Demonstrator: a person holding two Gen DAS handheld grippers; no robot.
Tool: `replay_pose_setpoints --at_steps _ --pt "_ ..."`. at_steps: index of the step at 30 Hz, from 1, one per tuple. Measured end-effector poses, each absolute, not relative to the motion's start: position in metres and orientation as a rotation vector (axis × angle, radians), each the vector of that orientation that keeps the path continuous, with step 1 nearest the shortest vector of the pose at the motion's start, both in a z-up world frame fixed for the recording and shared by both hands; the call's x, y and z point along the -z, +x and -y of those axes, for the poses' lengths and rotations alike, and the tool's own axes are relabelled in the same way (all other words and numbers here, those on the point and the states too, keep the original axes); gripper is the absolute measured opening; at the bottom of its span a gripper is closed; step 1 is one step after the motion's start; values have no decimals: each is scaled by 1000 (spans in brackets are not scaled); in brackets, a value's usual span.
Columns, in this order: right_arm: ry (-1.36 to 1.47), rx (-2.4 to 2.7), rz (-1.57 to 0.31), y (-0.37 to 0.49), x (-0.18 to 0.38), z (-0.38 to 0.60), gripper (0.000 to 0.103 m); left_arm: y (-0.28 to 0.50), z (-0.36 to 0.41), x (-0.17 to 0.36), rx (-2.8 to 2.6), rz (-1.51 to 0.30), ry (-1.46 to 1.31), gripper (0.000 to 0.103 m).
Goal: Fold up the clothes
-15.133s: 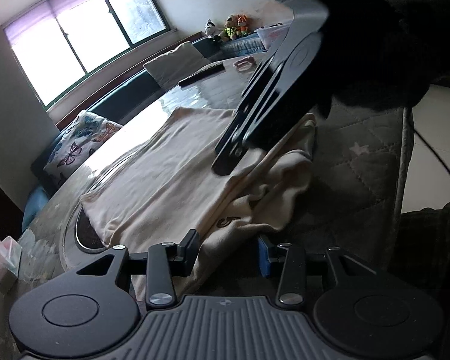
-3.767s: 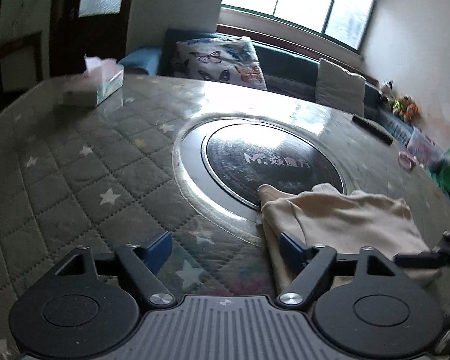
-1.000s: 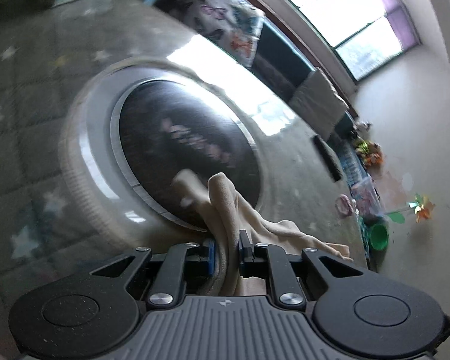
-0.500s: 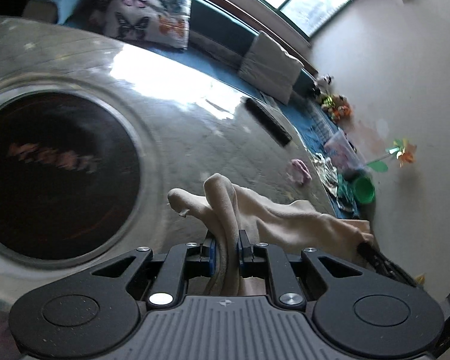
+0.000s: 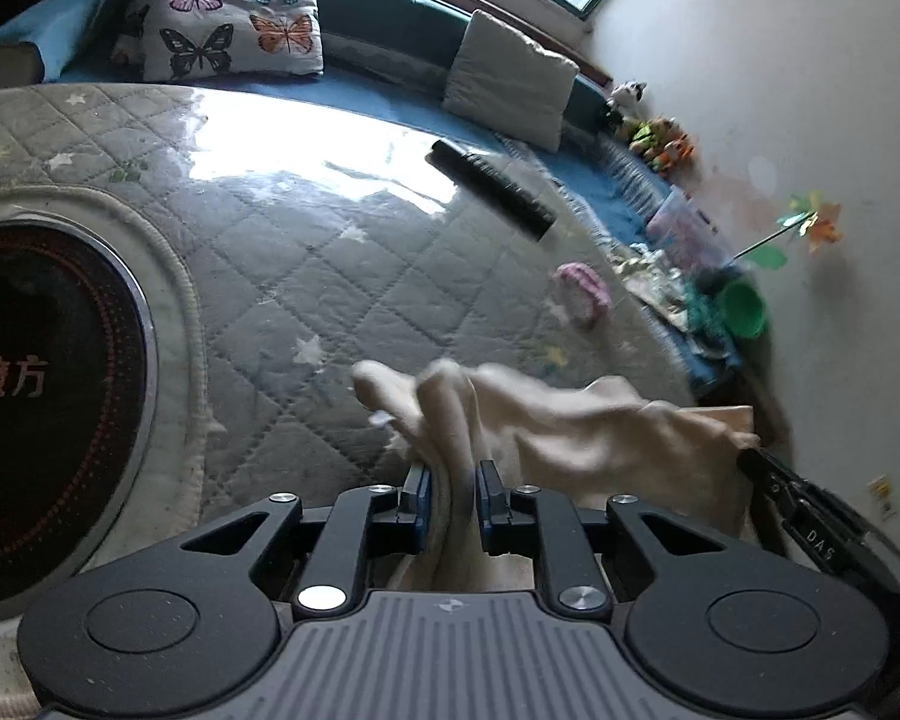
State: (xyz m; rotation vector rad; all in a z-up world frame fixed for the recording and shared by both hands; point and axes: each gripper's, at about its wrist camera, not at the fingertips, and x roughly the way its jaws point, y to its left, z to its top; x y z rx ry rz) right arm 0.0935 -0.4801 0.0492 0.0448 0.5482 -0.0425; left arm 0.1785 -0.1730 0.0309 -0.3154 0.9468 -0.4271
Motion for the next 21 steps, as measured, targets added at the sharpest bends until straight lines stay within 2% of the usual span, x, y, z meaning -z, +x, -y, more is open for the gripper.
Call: replay_pose_setpoints --at_steps 1,2,8,11,13,17,21 --pt "41 49 -562 95 -45 482 12 178 173 -29 414 -946 -299 39" --pt "36 54 -570 95 -41 482 12 177 171 -28 402 -941 -286 42" --pt "51 36 -601 80 -30 482 18 162 164 -27 388 -917 -203 47" --pt "63 14 -614 69 -28 478 26 151 162 -26 389 -910 -161 51" --pt "66 -5 -624 62 -27 474 37 143 159 -24 392 -911 -147 53" --pt "67 -35 -640 51 -26 460 44 128 154 -22 393 -913 -128 56" --pt "75 -43 -655 41 -22 448 53 114 149 -20 393 -902 -103 63"
